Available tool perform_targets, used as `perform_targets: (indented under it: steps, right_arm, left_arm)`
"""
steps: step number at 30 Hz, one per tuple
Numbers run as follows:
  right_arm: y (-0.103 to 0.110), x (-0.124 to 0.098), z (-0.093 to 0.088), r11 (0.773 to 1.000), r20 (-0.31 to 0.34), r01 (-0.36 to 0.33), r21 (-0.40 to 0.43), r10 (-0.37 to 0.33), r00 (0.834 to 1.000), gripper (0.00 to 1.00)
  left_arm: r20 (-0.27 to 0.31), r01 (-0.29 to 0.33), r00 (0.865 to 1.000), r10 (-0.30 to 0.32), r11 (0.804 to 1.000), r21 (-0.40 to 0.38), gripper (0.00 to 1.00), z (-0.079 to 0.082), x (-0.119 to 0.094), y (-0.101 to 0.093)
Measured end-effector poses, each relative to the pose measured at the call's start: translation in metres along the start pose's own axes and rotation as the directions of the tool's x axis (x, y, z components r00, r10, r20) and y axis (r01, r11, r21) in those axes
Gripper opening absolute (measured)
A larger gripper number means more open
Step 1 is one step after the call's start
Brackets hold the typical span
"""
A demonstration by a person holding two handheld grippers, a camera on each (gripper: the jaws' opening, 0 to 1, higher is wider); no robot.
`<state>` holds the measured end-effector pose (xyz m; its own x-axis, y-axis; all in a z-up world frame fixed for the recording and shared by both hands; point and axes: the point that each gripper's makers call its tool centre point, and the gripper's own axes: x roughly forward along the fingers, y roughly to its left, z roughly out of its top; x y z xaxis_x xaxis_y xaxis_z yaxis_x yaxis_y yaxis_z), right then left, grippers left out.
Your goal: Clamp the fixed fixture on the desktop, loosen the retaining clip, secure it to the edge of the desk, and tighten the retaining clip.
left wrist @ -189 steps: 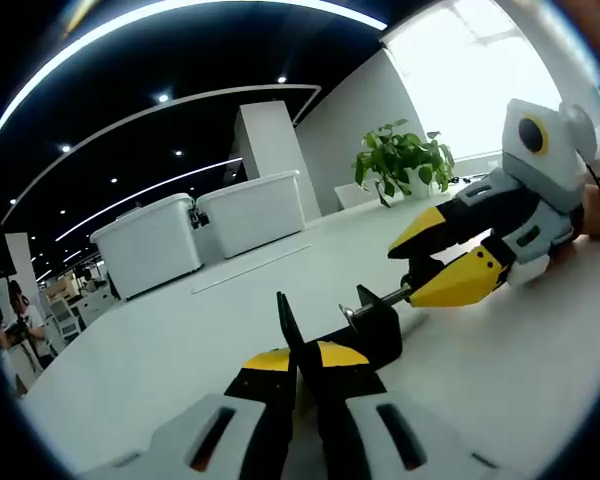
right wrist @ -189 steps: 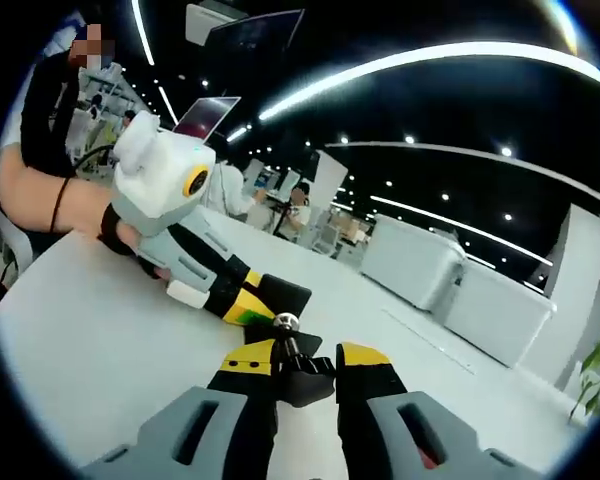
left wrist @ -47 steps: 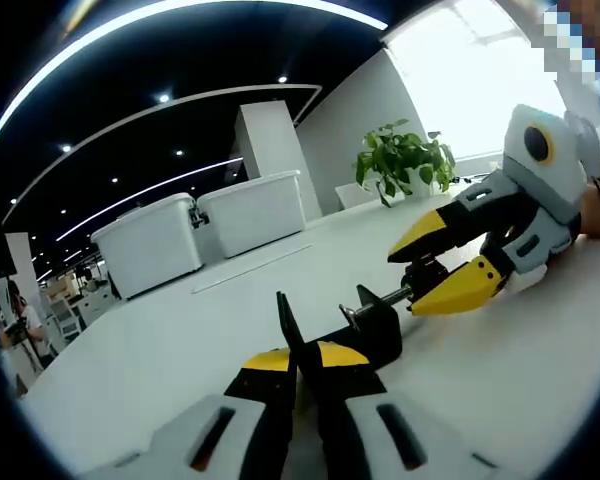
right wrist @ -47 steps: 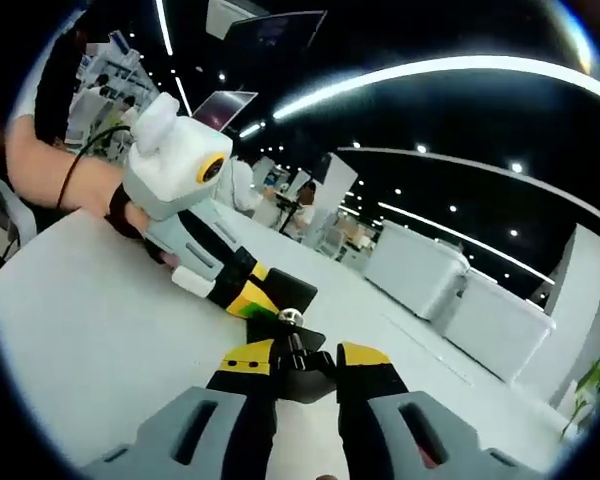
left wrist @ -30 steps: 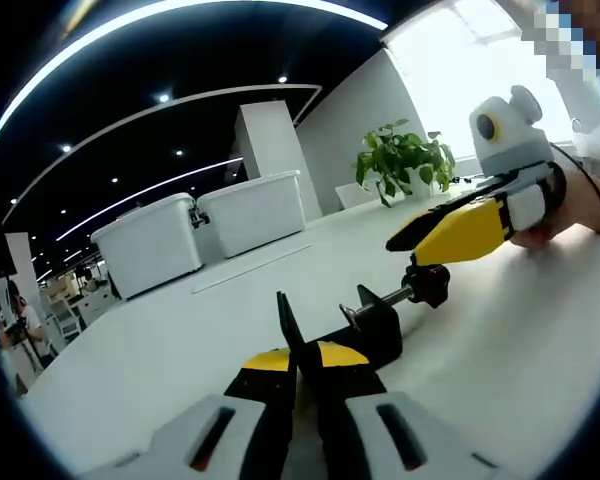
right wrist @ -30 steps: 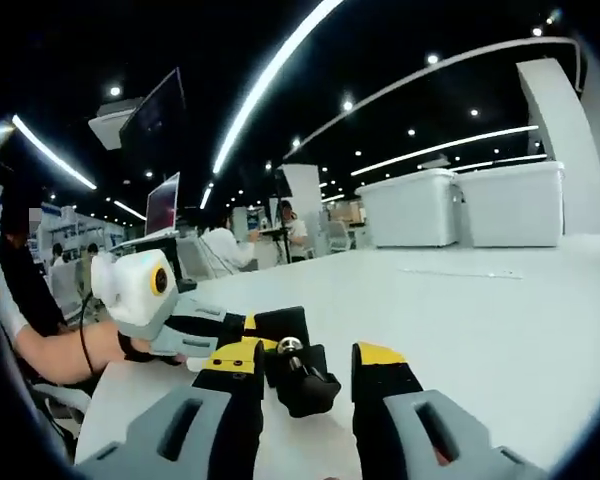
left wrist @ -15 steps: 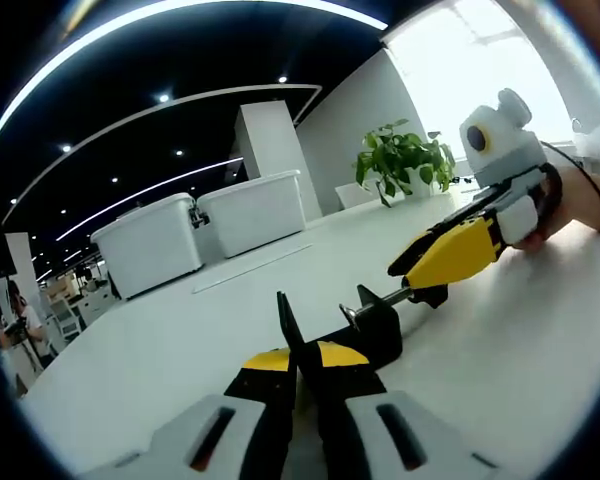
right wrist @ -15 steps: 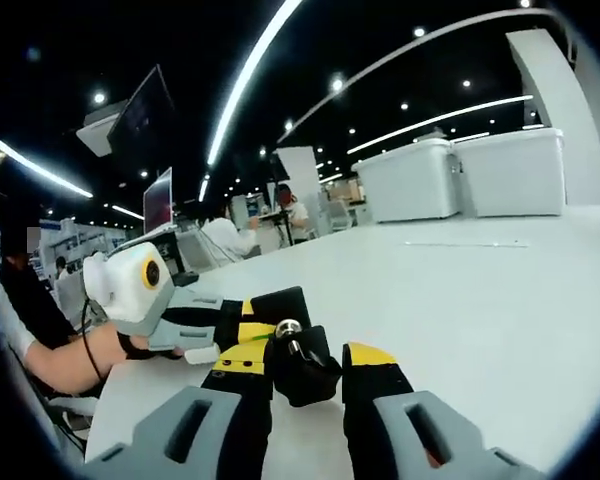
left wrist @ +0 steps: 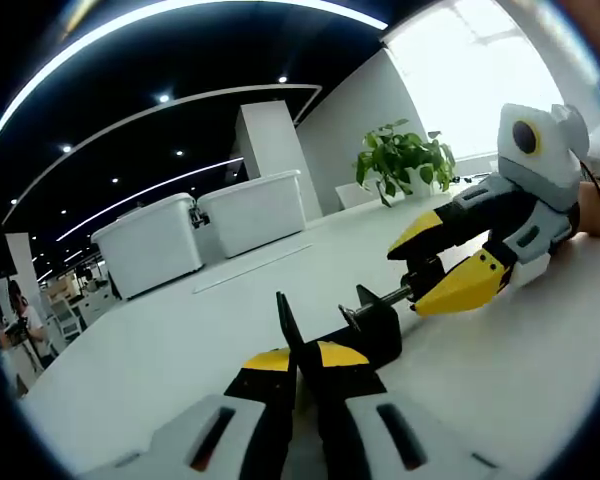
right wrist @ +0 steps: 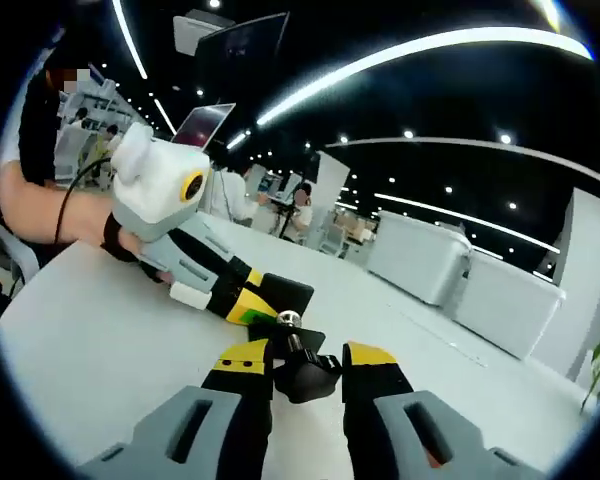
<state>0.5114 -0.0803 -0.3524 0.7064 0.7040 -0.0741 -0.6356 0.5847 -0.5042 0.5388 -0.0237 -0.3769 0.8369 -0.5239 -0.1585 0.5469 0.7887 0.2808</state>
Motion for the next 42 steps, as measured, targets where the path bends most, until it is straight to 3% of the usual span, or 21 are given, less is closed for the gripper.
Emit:
perform_targets:
  steps: [2, 9, 11, 12, 13, 15, 17, 20, 23, 25, 29, 31, 32, 34, 38, 40, 42]
  right_arm:
    - [0.002, 0.001, 0.0, 0.996, -0.007, 0.008, -0.086, -0.009, 1.0, 0.26]
    - [0.0, 0.002, -0.006, 0.997, -0.034, 0.01, -0.082, -0.012, 0.999, 0.27]
    - [-0.002, -0.001, -0.011, 0.997, -0.056, 0.015, 0.081, -0.01, 0.998, 0.28]
    - [-0.002, -0.002, -0.008, 0.984, -0.042, 0.0, 0.176, 0.008, 0.999, 0.28]
    - [-0.013, -0.003, -0.002, 0.952, 0.002, 0.02, 0.304, -0.022, 1.0, 0.29]
    - [-0.029, -0.006, 0.005, 0.928, 0.041, 0.046, 0.369, -0.066, 0.997, 0.29]
    - [-0.034, -0.009, 0.002, 0.879, 0.034, 0.045, 0.474, -0.069, 0.997, 0.28]
    - [-0.038, -0.008, -0.004, 0.843, 0.02, 0.036, 0.537, -0.056, 0.998, 0.26]
    - [-0.034, -0.008, -0.002, 0.842, 0.023, 0.027, 0.539, -0.047, 0.999, 0.24]
    - [-0.023, -0.008, 0.002, 0.838, 0.044, -0.036, 0.544, 0.015, 0.999, 0.24]
    - [-0.007, -0.004, -0.006, 0.864, -0.007, -0.057, 0.5, 0.07, 0.998, 0.22]
    - [-0.01, -0.001, -0.006, 0.895, -0.005, -0.046, 0.444, 0.054, 0.999, 0.21]
    - [-0.008, -0.001, -0.007, 0.882, -0.008, -0.05, 0.469, 0.061, 0.998, 0.21]
    - [-0.007, -0.003, -0.006, 0.892, 0.005, -0.056, 0.448, 0.06, 0.998, 0.2]
    - [-0.004, -0.003, -0.004, 0.953, 0.014, -0.042, 0.3, 0.04, 0.999, 0.2]
    - [-0.003, -0.003, -0.003, 0.971, 0.011, -0.03, 0.237, 0.028, 1.0, 0.2]
    - [-0.002, -0.002, -0.002, 0.993, 0.007, -0.01, 0.118, 0.009, 1.0, 0.21]
  left_arm:
    - [0.0, 0.0, 1.0, 0.0, 1.0, 0.0, 0.07, 0.0, 0.0, 0.0]
    - [0.0, -0.001, 1.0, 0.001, 1.0, 0.002, 0.07, 0.0, -0.001, 0.0]
    - [-0.001, -0.001, 1.0, 0.001, 1.0, 0.002, 0.07, 0.0, -0.001, 0.0]
    - [-0.001, -0.001, 1.0, 0.001, 1.0, 0.001, 0.07, 0.0, -0.001, 0.0]
    - [-0.001, -0.001, 1.0, 0.001, 1.0, 0.001, 0.07, 0.0, -0.001, 0.0]
    - [0.0, 0.0, 1.0, 0.0, 1.0, 0.001, 0.07, 0.0, -0.001, 0.0]
    - [0.0, 0.0, 1.0, 0.0, 1.0, 0.001, 0.07, 0.0, -0.001, 0.0]
    - [0.0, 0.0, 1.0, 0.0, 1.0, 0.001, 0.07, 0.0, 0.0, 0.001]
    - [0.0, 0.0, 1.0, 0.0, 1.0, 0.001, 0.07, 0.0, 0.0, 0.001]
    - [0.0, 0.0, 1.0, 0.0, 1.0, 0.001, 0.07, 0.0, 0.0, 0.001]
    - [0.0, 0.0, 1.0, 0.0, 1.0, 0.002, 0.07, 0.0, 0.0, 0.001]
    - [0.0, -0.001, 1.0, 0.001, 1.0, 0.003, 0.07, 0.0, 0.0, 0.001]
    - [0.0, -0.001, 1.0, 0.001, 1.0, 0.002, 0.07, 0.0, 0.0, 0.001]
    - [0.0, -0.002, 1.0, 0.002, 1.0, 0.002, 0.07, 0.0, 0.0, 0.001]
    - [0.0, -0.002, 1.0, 0.002, 1.0, 0.003, 0.07, 0.0, 0.0, 0.001]
    - [0.0, -0.002, 1.0, 0.002, 1.0, 0.003, 0.07, 0.0, 0.0, 0.001]
    - [0.0, -0.002, 1.0, 0.002, 1.0, 0.004, 0.07, 0.0, 0.0, 0.001]
